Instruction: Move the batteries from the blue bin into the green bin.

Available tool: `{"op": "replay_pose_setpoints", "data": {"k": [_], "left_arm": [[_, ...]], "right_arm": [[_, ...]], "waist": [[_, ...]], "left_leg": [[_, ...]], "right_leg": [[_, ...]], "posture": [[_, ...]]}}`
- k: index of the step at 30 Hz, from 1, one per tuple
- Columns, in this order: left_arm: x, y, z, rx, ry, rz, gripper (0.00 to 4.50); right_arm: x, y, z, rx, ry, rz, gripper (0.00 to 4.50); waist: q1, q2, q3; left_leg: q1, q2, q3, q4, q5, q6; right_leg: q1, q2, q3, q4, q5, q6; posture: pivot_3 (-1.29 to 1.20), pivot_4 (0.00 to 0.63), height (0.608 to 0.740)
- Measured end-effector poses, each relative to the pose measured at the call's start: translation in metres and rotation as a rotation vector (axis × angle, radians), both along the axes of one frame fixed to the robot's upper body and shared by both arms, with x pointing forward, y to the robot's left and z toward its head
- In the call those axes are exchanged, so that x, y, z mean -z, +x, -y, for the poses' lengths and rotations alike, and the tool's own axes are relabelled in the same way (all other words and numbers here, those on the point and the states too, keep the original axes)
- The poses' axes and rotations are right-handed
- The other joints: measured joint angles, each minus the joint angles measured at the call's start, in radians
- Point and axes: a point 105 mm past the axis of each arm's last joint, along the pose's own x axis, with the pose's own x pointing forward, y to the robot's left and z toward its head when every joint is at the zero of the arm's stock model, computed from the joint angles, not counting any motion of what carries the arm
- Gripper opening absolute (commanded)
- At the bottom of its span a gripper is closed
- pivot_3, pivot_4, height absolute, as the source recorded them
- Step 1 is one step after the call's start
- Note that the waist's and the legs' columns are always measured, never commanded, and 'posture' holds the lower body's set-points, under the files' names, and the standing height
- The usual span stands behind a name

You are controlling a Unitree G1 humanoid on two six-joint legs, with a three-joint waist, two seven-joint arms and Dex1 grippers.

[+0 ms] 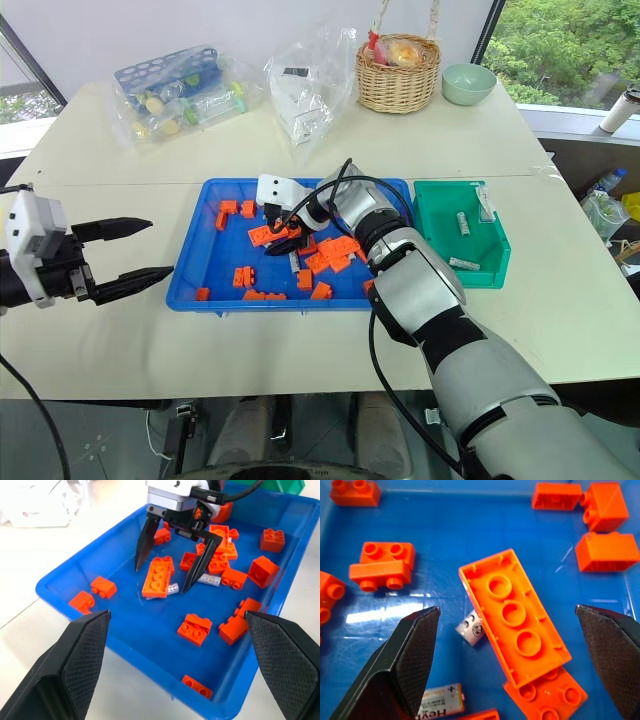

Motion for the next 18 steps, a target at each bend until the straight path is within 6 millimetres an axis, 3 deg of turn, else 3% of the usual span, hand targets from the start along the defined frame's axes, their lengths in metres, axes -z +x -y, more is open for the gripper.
{"op": "replay_pose_setpoints", "data": {"k": [6,14,18], "left_arm": [[-0.007,0.004,0.001,-0.005,-0.003,0.032,4.50],[-0.011,0.010,0.008,0.025,-0.006,0.043,4.50],[-0.009,0.013,0.009,0.029,-0.011,0.033,4.50]], "right_arm": [[-0.001,0.000,0.000,0.007,0.013,-0.013,1.22],[-0.008,0.002,0.000,0.020,0.057,-0.014,1.07],[-0.015,-0.004,-0.011,-0.026,0.099,-0.027,1.07]], "waist": [[0.000,0.000,0.000],[-0.001,0.000,0.000],[-0.001,0.000,0.000]], "left_leg": [[0.000,0.000,0.000,0.000,0.000,0.000],[0.000,0.000,0.000,0.000,0.000,0.000],[0.000,0.000,0.000,0.000,0.000,0.000]], "right_leg": [[0.000,0.000,0.000,0.000,0.000,0.000],[0.000,0.000,0.000,0.000,0.000,0.000],[0.000,0.000,0.000,0.000,0.000,0.000]], "posture": [[0.00,0.150,0.736],[0.00,0.150,0.736],[0.00,0.150,0.736]]}}
